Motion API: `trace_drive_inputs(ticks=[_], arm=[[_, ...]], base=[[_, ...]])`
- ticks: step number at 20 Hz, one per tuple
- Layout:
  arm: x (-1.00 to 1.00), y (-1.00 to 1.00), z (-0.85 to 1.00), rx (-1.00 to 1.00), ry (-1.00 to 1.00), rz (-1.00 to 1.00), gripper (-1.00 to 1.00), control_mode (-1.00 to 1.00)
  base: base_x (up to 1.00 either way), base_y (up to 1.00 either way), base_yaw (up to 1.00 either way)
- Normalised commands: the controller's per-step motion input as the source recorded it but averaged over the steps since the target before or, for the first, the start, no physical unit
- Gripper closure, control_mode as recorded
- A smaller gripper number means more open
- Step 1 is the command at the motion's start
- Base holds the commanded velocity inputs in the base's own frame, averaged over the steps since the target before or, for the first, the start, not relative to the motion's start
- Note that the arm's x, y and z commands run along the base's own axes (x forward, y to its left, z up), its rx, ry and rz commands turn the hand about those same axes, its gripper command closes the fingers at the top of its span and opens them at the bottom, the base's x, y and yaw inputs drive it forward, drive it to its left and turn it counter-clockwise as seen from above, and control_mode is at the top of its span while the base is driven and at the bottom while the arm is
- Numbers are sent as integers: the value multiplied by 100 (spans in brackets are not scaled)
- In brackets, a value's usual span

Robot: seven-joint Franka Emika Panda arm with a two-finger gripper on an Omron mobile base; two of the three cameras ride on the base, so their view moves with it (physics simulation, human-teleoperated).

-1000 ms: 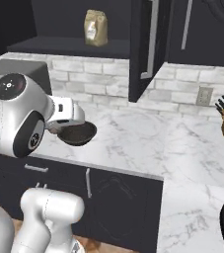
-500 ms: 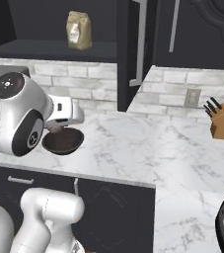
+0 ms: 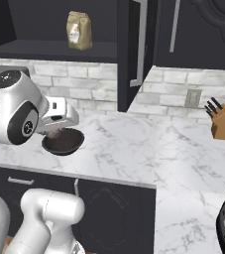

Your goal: Pick the egg and butter from the fridge and place them by the bowl for mixing.

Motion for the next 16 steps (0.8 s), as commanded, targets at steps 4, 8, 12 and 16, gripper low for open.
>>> trace_drive_inputs(ticks=[4, 8, 12, 16], arm=[[10, 4, -28, -4, 14, 0, 100, -100], [0, -10, -39, 0, 10, -2, 100, -100], [11, -28, -54, 7, 6, -1, 100, -100], [42, -24, -56, 0, 1, 0, 100, -100]], base=[[0, 0, 0], [0, 0, 0], [0, 0, 0], [0, 0, 0]])
